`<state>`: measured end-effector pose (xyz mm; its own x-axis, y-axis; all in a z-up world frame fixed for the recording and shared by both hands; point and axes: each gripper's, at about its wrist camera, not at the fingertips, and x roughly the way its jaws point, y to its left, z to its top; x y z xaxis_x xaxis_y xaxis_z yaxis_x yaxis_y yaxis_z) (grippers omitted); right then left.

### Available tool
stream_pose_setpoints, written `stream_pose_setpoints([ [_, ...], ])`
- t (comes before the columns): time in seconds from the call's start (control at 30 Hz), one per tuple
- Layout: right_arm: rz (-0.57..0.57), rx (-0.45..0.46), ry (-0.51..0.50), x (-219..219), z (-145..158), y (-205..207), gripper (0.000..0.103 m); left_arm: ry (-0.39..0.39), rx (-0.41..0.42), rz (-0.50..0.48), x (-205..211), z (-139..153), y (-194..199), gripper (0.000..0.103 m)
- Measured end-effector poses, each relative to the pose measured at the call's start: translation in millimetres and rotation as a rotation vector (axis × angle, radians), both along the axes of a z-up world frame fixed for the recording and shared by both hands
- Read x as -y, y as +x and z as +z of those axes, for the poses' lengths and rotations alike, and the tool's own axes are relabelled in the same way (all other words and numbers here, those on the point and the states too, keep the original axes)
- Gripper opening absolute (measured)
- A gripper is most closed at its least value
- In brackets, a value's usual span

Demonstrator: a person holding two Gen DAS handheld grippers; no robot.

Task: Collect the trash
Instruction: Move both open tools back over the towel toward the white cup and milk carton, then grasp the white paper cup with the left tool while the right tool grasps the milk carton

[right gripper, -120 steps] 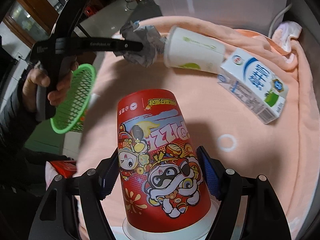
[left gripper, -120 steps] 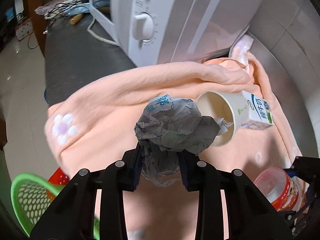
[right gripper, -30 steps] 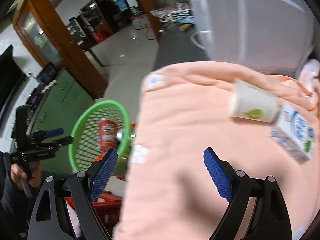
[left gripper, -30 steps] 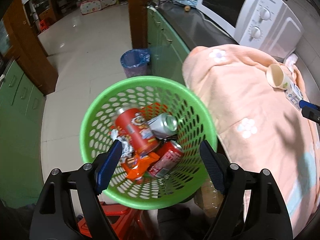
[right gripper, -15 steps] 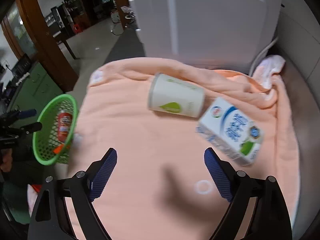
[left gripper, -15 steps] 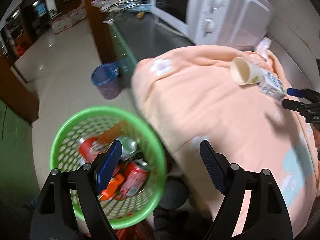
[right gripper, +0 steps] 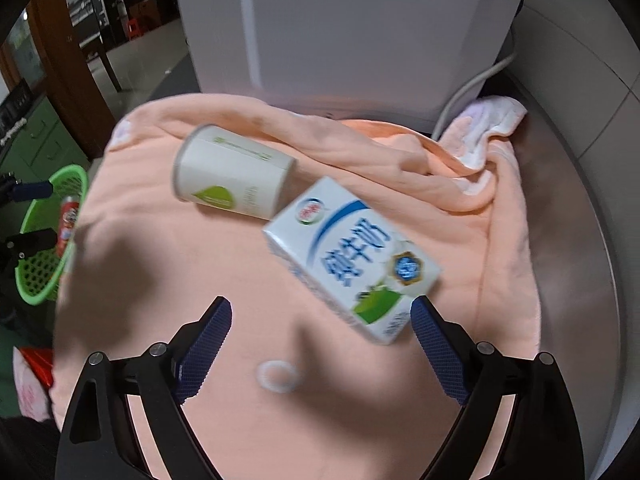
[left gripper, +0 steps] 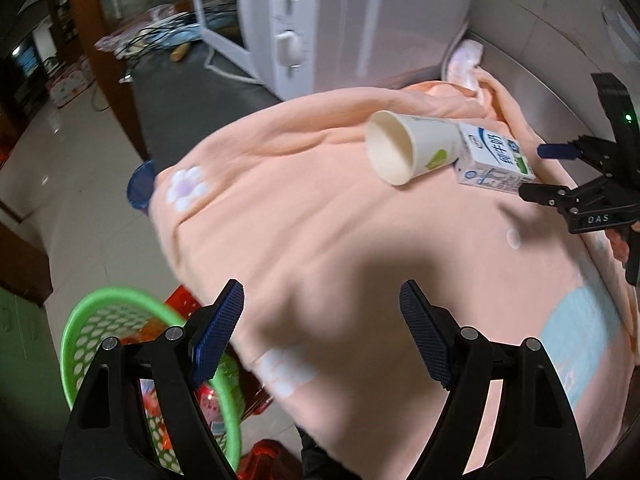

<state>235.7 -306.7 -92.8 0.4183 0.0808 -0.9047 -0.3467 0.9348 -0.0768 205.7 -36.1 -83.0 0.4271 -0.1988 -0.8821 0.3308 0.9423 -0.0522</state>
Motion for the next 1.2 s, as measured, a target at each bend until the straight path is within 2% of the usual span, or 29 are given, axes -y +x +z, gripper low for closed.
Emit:
stream_pose_setpoints([
  [0.37, 0.081, -0.025, -0.107, 5, -19, 27, 0.088, 0.031, 0.001, -0.088, 37, -9, 30, 0.079],
  [0.57, 0.143, -0.039, -0.146, -1, -30, 43, 0.088, 0.022, 0.013, -0.145, 50, -9, 49, 0.079],
  [0.67, 0.16, -0.04, -0.158, -4, -32, 50, 0.088, 0.022, 0.027, -0.176, 55, -9, 58, 0.09],
  [0.9, 0.2, -0.065, -0.162, -12, -41, 65, 0.088, -0.022, 0.033, -0.249, 64, -9, 79, 0.09],
  [1.07, 0.198, -0.092, -0.153, -13, -49, 69, 0.087, -0.017, 0.059, -0.349, 76, -8, 86, 0.092],
  [1.2, 0.148, -0.116, -0.08, -2, -45, 72, 0.077, 0.0, 0.086, -0.416, 84, -9, 93, 0.094],
])
